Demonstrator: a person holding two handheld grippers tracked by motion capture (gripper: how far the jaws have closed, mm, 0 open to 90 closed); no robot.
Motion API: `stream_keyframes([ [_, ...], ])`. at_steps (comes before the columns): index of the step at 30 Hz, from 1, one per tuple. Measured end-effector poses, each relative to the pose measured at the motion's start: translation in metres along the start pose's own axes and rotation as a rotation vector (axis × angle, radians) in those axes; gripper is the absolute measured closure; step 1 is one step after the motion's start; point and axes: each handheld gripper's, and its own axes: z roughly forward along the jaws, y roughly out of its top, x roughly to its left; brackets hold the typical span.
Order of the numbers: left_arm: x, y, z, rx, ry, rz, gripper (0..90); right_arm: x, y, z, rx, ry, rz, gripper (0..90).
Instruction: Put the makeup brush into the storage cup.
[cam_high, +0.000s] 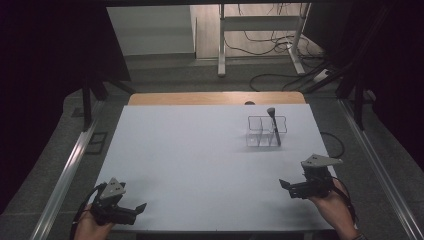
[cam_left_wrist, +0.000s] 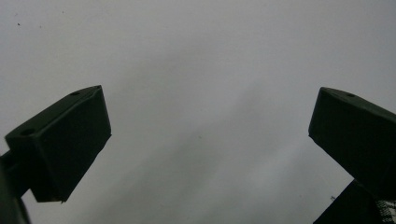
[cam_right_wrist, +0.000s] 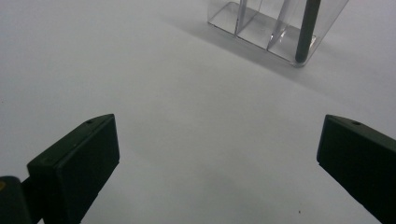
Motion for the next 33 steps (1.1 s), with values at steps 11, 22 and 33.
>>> stream_keyframes([
  [11, 0.0, 0.0, 0.0, 0.001, 0.0, 0.002, 0.0, -0.003, -0.009, -0.007, 0.001, -0.007, 0.017, 0.0],
  [22, 0.0, 0.0, 0.0, -0.001, 0.0, 0.001, 0.0, -0.007, -0.019, -0.014, 0.0, -0.026, 0.028, 0.0],
  [33, 0.0, 0.001, 0.001, 0.002, 0.0, 0.002, 0.0, -0.011, -0.029, -0.022, 0.005, -0.04, 0.044, 0.0],
])
